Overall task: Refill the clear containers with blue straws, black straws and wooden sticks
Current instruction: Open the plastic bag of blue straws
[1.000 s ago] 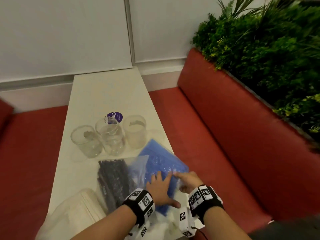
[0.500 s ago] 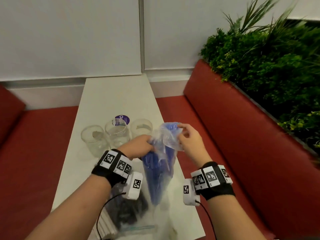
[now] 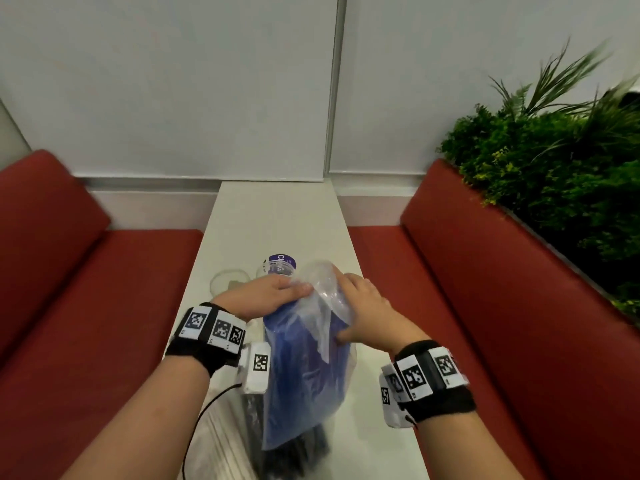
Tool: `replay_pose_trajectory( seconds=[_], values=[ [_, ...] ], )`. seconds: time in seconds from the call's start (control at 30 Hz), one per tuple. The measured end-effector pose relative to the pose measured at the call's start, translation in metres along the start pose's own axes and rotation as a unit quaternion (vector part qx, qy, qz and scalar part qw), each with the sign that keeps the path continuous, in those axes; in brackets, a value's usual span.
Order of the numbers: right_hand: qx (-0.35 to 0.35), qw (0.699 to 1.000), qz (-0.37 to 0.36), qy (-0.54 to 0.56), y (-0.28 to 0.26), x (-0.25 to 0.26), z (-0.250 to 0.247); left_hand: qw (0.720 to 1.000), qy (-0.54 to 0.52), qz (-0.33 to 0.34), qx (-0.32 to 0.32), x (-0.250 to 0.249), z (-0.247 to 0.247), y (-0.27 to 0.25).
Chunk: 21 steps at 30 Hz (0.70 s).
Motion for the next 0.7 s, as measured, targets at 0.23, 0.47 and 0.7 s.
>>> replay_pose_trajectory(
  seconds=[0.23, 0.47, 0.7],
  values=[
    [-0.171, 0.97, 0.03, 0.171, 0.019, 0.023, -0.037, 0.989, -0.046, 0.001, -0.138, 0.01, -0.034, -0.014],
    [-0.209, 0.933, 0.061, 0.288, 0.028, 0.02, -0.043, 0.995, -0.021, 0.083, -0.059, -0.008, -0.023, -0.027],
    [-0.197, 0.91, 0.057, 0.36, 0.029, 0.005, -0.05, 0.956, 0.288, 0.048, -0.04, -0.005, -0.008, -0.034]
  ],
)
Point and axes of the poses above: each hand's wrist, its own y-axis towards the middle knuckle, its own z-axis out of the palm, x = y × z, the point moved 10 cm from there along y, towards the middle knuckle, and after that the axes turned 6 degrees about -x, right-handed, at the moved point
